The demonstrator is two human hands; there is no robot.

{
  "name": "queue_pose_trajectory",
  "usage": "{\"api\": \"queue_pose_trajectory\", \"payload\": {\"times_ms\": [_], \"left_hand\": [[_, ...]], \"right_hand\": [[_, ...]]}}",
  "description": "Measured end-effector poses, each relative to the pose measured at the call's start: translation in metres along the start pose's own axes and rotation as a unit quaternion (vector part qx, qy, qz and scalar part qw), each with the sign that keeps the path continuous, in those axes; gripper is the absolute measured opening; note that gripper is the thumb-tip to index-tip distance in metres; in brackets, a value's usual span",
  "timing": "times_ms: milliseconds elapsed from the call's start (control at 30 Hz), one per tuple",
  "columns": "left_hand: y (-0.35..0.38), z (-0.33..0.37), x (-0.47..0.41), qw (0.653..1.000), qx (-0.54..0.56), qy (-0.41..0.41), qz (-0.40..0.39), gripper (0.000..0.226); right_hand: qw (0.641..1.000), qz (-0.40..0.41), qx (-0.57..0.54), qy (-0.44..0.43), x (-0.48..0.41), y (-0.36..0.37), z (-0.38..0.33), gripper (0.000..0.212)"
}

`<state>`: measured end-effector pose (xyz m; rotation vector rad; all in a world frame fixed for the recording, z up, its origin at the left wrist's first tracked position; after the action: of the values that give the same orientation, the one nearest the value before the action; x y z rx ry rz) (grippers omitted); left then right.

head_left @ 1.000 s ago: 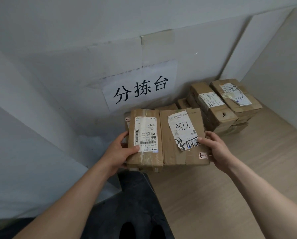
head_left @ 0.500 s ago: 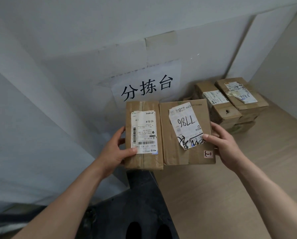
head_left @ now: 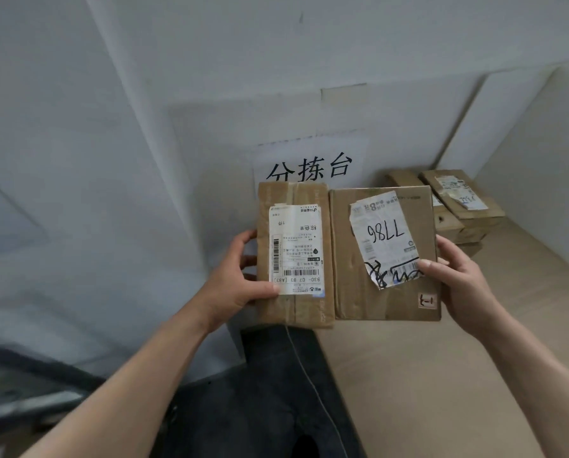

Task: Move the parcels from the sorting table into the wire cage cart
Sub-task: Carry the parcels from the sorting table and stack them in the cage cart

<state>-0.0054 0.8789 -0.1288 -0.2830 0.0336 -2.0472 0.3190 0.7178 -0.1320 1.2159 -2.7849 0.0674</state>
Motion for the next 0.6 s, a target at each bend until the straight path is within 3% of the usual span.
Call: {"api": "queue_pose_trajectory", "payload": {"times_ms": [133,267,467,600], "left_hand": [[-0.027,-0.003,0.034,1.000,0.010,0.016,0.016,0.088],[-0.054,-0.005,0.066,0.999,0.014,0.028,0.027,0.097],[-0.088,-0.010,0.106,0.998,0.045,0.040,0.032,0.094],[-0.103,-0.014,0.129,0.997,0.058,0.041,0.043,0.099]], "right_hand": [[1.000,-0.013,-0.015,-0.014,0.032,0.017,-0.005,0.051],[0.999,-0.023,-0.021,-0.019,0.066,0.036,-0.016,0.056],[0.999,-0.038,-0.017,-0.034,0.109,0.063,-0.028,0.055],[0.998,-0.054,-0.009,-0.034,0.127,0.075,-0.035,0.070]]}}
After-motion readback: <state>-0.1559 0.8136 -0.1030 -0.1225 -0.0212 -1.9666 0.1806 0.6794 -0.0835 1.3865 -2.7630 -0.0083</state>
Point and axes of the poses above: each hand's wrist, its own x-axis away from the middle knuckle, its own y-axis out of the palm, z = x × y, the point moved 3 cm from there along -x, towards the middle knuckle, and after that the axes turned 13 degrees about z, right-handed, at the moved point
